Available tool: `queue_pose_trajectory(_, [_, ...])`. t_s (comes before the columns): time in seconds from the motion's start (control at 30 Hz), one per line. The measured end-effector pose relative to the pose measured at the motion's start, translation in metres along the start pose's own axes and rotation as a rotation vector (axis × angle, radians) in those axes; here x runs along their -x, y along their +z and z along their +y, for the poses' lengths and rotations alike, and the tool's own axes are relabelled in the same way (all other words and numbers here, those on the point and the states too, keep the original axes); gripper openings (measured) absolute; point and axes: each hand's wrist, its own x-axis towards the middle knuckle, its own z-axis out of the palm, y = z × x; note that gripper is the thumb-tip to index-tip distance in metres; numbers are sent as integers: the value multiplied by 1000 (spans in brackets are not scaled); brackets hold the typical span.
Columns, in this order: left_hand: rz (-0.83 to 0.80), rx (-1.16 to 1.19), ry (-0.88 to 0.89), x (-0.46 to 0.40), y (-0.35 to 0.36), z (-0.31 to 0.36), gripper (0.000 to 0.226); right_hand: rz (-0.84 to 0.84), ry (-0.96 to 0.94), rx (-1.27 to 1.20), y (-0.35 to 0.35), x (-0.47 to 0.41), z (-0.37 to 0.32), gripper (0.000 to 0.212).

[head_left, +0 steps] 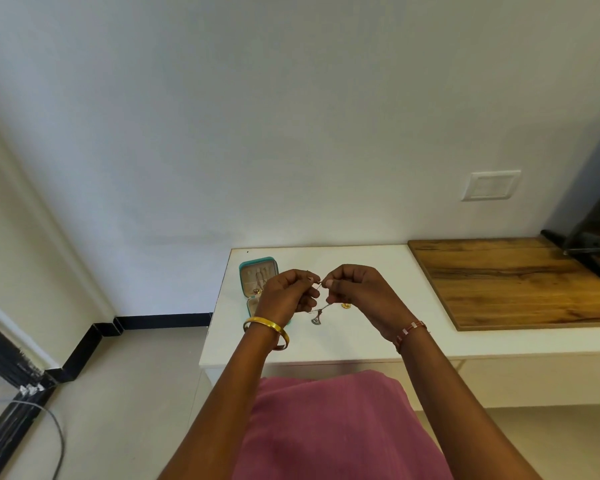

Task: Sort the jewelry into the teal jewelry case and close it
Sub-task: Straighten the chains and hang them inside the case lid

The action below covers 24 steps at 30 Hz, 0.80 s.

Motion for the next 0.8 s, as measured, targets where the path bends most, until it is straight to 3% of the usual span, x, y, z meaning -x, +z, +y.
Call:
queue_pose_trajectory(0.17, [126,-197,61,0,4,-5,7,-44,23,-35,6,0,-1,15])
queue_pose_trajectory(0.27, [159,-265,94,0,6,-5,18,-32,11,16,7,-1,-2,17])
queue_pose_trajectory(0.5, [36,-276,88,4,7,-6,34,-10,-28,112,6,0,-6,16])
queue_pose_trajectory(0.57, [34,-204,57,3,6,-7,36,-5,-29,111,4,0,-5,17])
queue_pose_trajectory(0.8, [9,455,-97,0,-1,-1,38,-56,3,-34,1,0,8,24])
